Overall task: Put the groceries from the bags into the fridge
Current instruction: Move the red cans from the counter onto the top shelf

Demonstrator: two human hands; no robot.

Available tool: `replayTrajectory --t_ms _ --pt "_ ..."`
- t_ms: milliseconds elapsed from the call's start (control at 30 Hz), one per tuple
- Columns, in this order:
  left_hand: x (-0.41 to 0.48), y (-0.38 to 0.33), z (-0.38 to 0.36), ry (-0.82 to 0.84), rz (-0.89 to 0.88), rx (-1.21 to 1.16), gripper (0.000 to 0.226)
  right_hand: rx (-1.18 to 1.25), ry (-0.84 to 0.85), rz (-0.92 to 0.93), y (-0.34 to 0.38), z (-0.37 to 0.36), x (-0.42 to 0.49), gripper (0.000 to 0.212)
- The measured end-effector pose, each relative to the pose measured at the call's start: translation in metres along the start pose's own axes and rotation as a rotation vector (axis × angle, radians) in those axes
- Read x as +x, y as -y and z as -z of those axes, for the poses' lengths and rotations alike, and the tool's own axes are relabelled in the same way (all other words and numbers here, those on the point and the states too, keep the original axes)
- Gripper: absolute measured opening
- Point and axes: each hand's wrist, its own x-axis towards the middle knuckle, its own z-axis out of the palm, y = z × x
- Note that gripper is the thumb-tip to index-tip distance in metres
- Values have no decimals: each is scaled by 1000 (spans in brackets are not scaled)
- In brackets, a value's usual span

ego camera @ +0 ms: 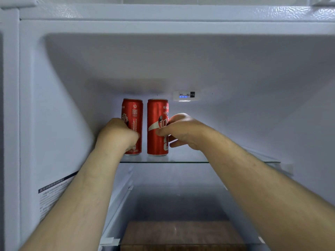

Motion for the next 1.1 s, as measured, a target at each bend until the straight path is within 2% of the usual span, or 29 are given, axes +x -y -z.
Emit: replayTrajectory --t_ms 133,367,900,1100 --pt "7 -3 -9 -4 10 33 39 4 3 -9 -3 -3 12 39" --pt "26 -10 -23 54 30 80 51 -38 -45 -71 -10 -9 43 49" --pt "71 -22 -51 110 96 287 45 -90 -12 -96 -21 -23 110 54" --pt "88 -11 -56 96 80 266 48 -92 27 -72 -33 -13 133 54"
